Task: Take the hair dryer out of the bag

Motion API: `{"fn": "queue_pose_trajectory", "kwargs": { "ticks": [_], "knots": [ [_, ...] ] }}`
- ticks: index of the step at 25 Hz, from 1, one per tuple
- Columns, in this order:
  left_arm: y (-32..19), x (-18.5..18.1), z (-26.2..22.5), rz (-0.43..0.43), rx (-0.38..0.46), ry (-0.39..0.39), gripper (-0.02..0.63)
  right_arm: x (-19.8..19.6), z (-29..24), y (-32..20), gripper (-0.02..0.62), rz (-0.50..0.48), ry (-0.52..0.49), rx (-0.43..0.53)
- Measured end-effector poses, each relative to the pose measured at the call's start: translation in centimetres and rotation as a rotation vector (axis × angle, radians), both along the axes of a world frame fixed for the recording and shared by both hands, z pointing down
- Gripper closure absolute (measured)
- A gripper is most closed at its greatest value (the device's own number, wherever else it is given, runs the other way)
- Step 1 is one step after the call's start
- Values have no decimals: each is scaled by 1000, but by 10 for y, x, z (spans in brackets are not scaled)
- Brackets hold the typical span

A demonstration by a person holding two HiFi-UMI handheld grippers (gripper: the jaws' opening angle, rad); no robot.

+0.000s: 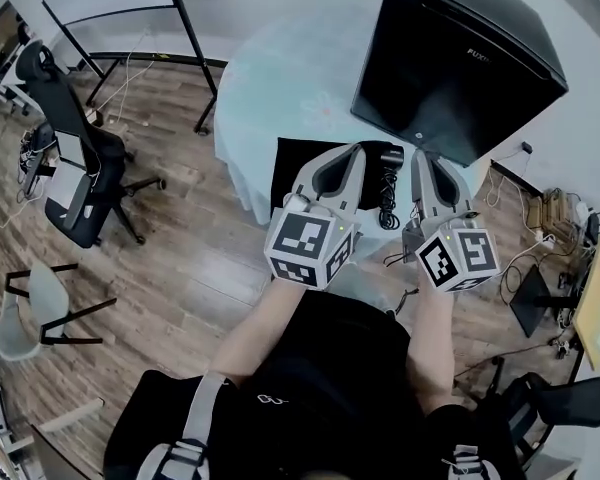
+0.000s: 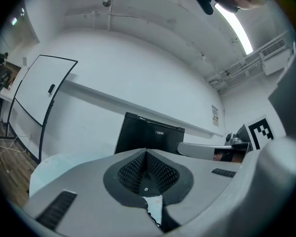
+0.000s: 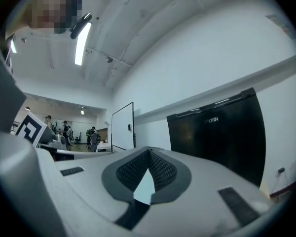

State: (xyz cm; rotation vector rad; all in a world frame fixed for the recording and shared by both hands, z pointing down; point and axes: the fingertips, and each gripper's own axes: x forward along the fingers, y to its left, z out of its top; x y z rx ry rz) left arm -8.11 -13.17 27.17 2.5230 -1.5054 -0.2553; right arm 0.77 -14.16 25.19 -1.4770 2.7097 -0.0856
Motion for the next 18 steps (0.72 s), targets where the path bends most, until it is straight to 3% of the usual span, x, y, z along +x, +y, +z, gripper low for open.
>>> {"fn": "queue_pose_trajectory", "kwargs": {
  "ticks": [18],
  "knots": [
    [-14,-2,2,-11,16,31,606,-8,-4,-13,591,-30,75,20]
  ]
}}
